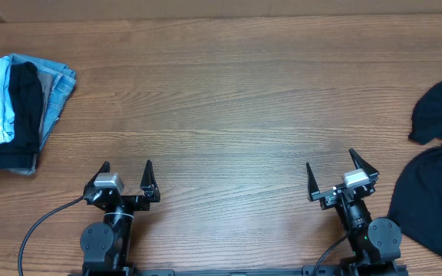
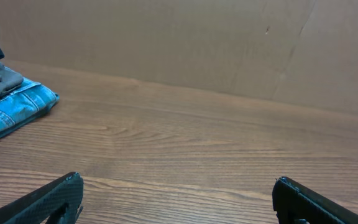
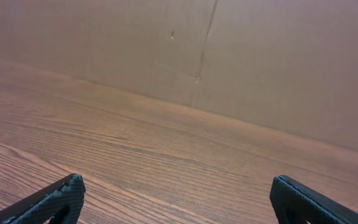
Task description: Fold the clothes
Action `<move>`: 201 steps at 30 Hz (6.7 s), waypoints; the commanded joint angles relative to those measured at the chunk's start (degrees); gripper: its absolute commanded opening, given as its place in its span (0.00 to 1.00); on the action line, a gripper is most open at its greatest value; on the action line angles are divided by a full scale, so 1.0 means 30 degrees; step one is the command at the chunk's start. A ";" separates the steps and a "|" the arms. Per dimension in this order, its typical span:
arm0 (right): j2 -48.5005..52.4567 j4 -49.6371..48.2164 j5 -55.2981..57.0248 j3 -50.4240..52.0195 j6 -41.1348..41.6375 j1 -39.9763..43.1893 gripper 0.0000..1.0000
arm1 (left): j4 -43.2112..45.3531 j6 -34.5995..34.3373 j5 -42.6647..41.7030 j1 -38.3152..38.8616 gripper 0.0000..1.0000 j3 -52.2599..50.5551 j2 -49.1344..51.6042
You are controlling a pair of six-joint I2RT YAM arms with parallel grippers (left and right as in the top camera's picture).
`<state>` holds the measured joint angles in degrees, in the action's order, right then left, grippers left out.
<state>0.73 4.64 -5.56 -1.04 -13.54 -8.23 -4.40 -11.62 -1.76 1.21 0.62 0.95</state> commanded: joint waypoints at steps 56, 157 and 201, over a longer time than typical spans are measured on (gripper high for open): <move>1.8841 1.3151 0.2565 -2.2112 0.4022 0.0197 1.00 | -1.5482 0.1020 -0.2288 0.0102 1.00 2.2498 1.7988; 3.0330 2.5223 -0.2812 -3.6538 0.6033 0.7053 1.00 | -1.0571 -0.0146 -0.4590 0.5450 0.93 3.5350 4.5834; 4.3991 2.0648 -0.5406 -3.6348 0.4102 0.4976 0.62 | -1.8476 -0.1698 -0.3402 -0.2375 1.00 3.5350 3.4592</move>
<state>132.18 67.07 -20.82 -110.10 -1.48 6.98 -59.81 -17.80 -12.58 -6.37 106.43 104.47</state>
